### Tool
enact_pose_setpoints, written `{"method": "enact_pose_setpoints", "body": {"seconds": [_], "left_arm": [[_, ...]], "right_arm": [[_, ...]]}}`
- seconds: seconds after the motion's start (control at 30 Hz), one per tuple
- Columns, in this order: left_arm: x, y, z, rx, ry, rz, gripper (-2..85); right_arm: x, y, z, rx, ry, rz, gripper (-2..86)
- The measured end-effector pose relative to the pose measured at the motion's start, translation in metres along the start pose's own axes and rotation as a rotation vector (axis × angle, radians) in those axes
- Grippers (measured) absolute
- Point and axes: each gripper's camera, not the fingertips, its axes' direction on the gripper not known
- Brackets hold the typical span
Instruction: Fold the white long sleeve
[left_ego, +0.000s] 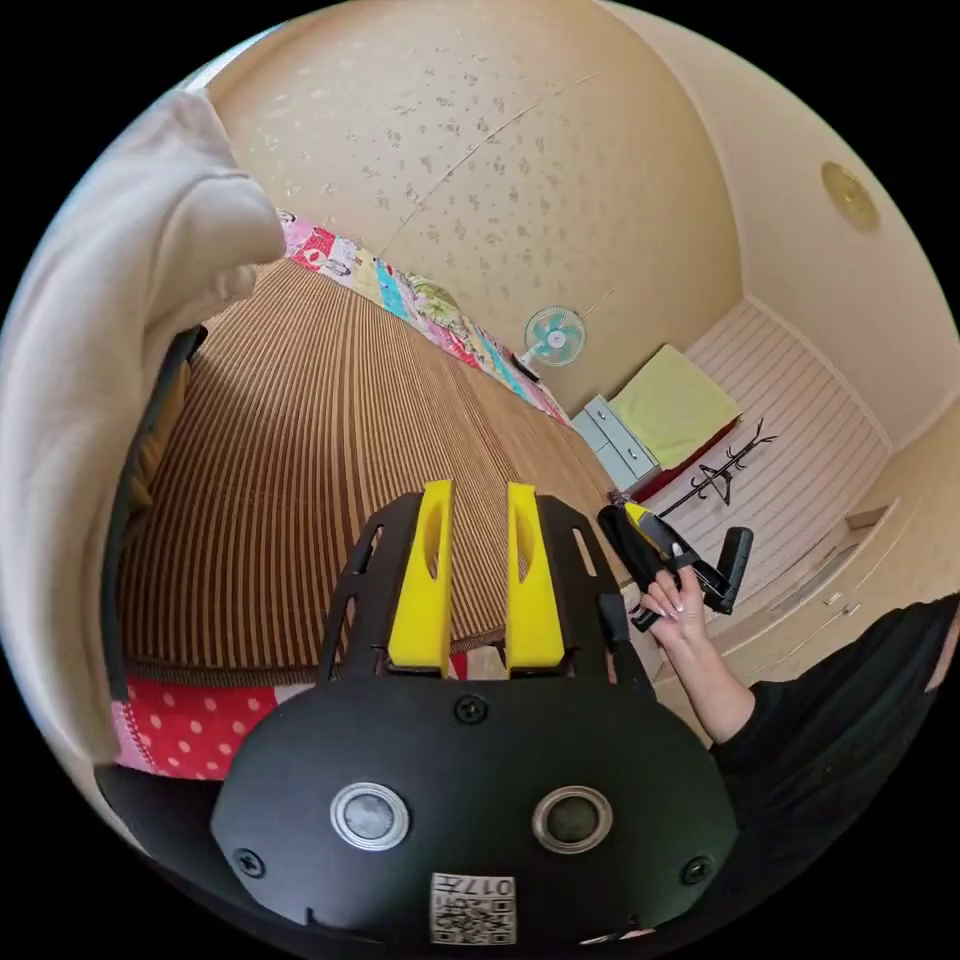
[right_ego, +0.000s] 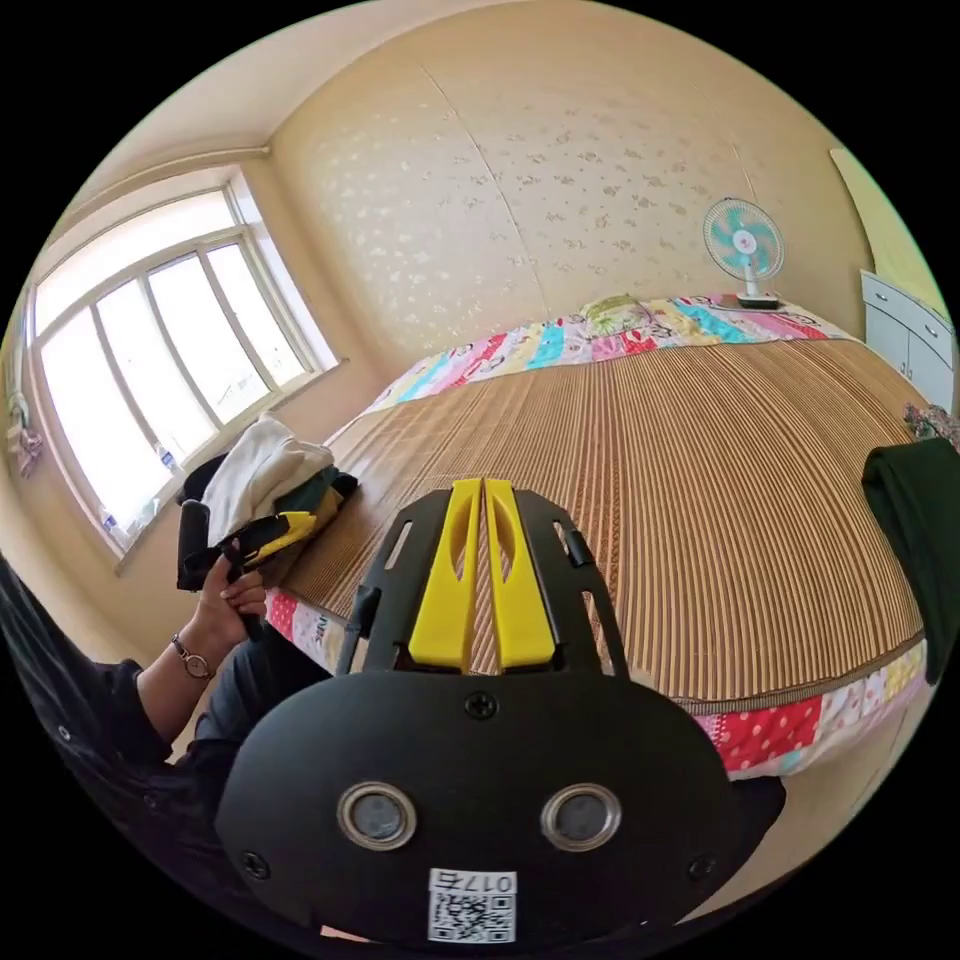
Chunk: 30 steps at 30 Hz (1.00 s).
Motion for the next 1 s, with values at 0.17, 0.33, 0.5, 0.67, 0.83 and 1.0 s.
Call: {"method": "enact_pose_setpoints", "body": {"seconds": [0.17, 0.33, 0.5, 0.67, 0.83, 1.0], "left_arm": [[0.028, -0.06, -0.089, 0.064, -0.383, 0.02, 7.9], [-0.018, -0.144, -0.056, -0.045, -0.537, -0.002, 12.0], [-0.058, -0.147, -0.005, -0.195, -0.623, 0.031, 8.8], [-0.089, -0.157, -0.039, 0.028, 0.143, -0.183, 0.3], [0.006, -0.198, -0.037, 0.19, 0.722, 0.177, -0.9], [0.101, -0.188, 0.0, 0.039, 1.089, 0.487, -0.8]], "right_arm": [[0.004, 0.011, -0.044, 0.07, -0.274, -0.012, 0.7], [0.004, 0.023, -0.063, 0.183, -0.309, 0.024, 0.5], [0.008, 0.015, -0.078, 0.112, -0.36, 0.02, 0.5], [0.023, 0.014, -0.11, 0.055, -0.293, 0.003, 0.6], [0.054, 0.012, -0.132, 0.087, -0.251, 0.076, 0.8], [0.063, 0.0, -0.134, 0.145, -0.302, 0.127, 1.7]]}}
